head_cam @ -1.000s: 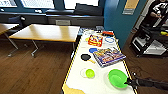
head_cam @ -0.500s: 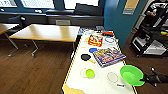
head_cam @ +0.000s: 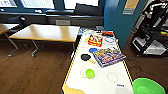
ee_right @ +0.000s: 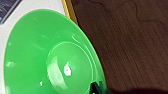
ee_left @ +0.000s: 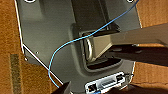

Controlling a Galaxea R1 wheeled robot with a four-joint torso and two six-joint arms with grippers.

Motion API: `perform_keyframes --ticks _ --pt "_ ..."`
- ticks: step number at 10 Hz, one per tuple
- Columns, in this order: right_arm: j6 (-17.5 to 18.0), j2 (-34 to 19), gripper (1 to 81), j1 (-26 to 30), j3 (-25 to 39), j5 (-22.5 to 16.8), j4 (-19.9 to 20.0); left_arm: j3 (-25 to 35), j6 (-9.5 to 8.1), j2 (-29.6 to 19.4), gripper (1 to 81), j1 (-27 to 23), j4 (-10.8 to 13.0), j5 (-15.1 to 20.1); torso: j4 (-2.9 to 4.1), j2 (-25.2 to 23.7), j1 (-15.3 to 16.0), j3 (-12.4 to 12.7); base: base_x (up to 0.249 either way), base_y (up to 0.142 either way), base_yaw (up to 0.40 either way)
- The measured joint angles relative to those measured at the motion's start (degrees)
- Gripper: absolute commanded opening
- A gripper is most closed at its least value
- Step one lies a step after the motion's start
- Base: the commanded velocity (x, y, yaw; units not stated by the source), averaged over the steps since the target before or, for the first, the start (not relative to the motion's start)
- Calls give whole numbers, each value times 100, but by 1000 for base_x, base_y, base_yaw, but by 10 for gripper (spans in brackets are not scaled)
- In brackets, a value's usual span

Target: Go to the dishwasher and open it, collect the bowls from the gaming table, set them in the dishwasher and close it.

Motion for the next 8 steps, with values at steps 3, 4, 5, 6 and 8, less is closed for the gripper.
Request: perform_keyframes --ticks 3,4,5,6,8 --pt "2 -43 10 -1387 -102 588 -466 768 2 -438 811 0 0 -41 0 0 0 0 0 0 0" --pt "5 85 10 -2057 -205 907 -581 1119 2 -625 811 -1 0 -46 0 0 0 0 0 0 0" --pt "2 184 10 -2666 -343 1257 -686 1537 5 -840 811 -1 0 -46 0 0 0 0 0 0 0" --pt "0 274 10 -3224 -524 1624 -805 1994 5 -1072 811 -1 0 -52 0 0 0 0 0 0 0" --pt "-4 571 10 -4231 -1051 2382 -981 2990 10 -1623 811 -34 -2 -72 0 0 0 0 0 0 0"
